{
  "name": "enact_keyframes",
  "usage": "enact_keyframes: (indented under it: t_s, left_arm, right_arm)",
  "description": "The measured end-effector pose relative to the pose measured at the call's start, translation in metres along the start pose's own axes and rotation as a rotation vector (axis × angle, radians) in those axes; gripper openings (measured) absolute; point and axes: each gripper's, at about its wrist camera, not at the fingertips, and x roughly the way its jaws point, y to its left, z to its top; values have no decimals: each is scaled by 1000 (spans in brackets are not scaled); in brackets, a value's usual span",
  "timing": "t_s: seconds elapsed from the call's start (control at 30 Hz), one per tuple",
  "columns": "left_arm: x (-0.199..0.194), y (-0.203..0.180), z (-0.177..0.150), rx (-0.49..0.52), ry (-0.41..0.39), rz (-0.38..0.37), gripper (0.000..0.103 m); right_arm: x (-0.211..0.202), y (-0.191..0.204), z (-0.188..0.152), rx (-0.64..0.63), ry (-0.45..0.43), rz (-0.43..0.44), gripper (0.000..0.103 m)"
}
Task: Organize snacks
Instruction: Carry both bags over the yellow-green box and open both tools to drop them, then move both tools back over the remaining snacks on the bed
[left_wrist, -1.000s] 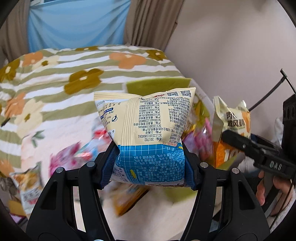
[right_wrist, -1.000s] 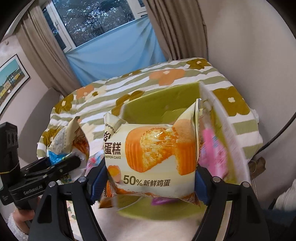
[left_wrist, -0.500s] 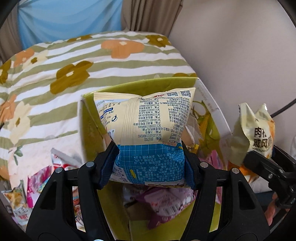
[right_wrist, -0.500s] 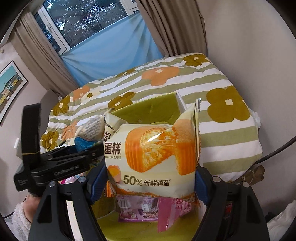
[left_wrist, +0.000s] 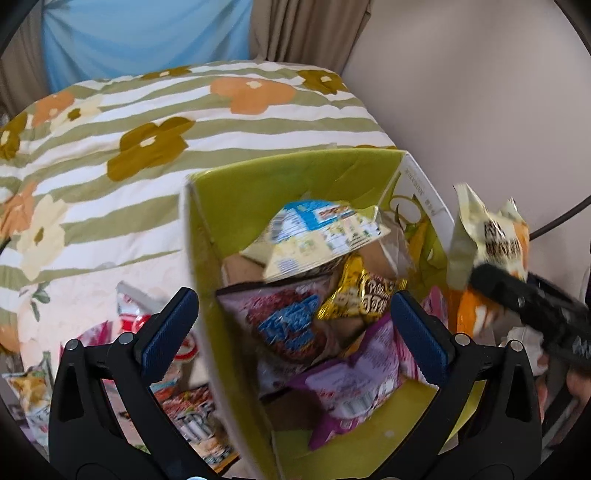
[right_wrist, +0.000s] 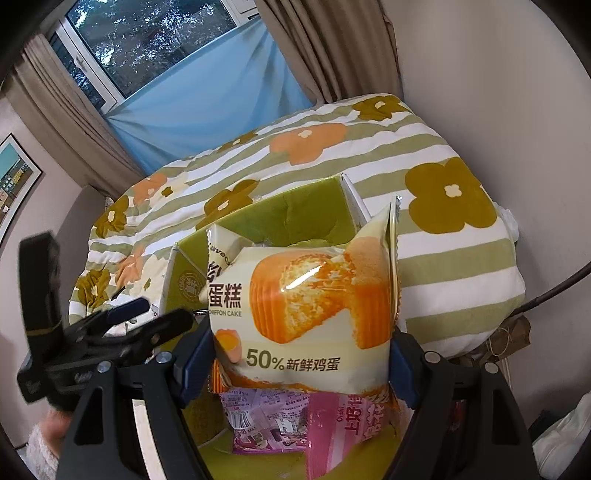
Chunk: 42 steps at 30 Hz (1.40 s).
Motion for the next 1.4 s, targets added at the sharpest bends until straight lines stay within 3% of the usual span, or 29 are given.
enact_keyframes:
  t_s: [0.37, 0.6, 0.7, 0.93, 1.4]
  left_arm:
    - [-21, 38, -12, -77, -18, -24, 103]
    - [-26, 51, -17, -112, -22, -29, 103]
    - [-25, 53, -22, -121, -14, -32, 103]
    - [-27, 48, -28, -124, -18, -24, 103]
    - [-92, 41, -45, -159, -146, 27, 103]
  right_arm:
    - [28, 22, 26, -2, 10, 1, 79]
    - [33, 26, 27, 9, -66, -38, 102]
    - [30, 29, 19, -29, -83, -62, 102]
    - [28, 20, 6, -22, -17, -50, 102]
    - [-19, 29, -6, -109, -28, -11, 102]
